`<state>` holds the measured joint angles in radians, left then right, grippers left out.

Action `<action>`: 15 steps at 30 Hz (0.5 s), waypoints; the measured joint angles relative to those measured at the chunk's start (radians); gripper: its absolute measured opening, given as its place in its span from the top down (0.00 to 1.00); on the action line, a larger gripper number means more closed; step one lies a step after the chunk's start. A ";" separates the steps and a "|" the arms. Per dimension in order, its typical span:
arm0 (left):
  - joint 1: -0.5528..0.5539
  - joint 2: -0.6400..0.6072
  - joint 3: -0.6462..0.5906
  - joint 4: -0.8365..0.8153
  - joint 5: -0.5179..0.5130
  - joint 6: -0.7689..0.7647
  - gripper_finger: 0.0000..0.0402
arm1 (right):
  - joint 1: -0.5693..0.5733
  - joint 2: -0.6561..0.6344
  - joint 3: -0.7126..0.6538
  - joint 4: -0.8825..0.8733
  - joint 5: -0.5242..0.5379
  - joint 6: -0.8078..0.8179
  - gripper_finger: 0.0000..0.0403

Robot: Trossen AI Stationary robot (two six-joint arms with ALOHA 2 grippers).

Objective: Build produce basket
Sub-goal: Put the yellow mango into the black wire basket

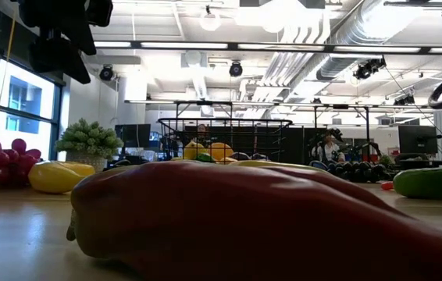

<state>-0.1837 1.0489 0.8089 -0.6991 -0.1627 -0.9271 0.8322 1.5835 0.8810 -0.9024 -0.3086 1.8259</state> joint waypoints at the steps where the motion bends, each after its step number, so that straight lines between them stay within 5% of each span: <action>1: 0.000 0.000 0.000 0.000 0.000 0.008 0.38 | 0.000 0.003 0.000 0.000 -0.001 0.000 0.37; 10: 0.000 0.000 0.000 0.000 -0.001 0.063 0.38 | 0.000 0.007 0.001 0.002 -0.041 0.000 0.61; 15: 0.000 0.000 0.000 0.000 -0.003 0.085 0.38 | -0.001 0.005 0.006 0.002 -0.040 0.015 0.62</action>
<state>-0.1837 1.0489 0.8089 -0.6991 -0.1654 -0.8417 0.8314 1.5888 0.8872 -0.9008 -0.3484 1.8407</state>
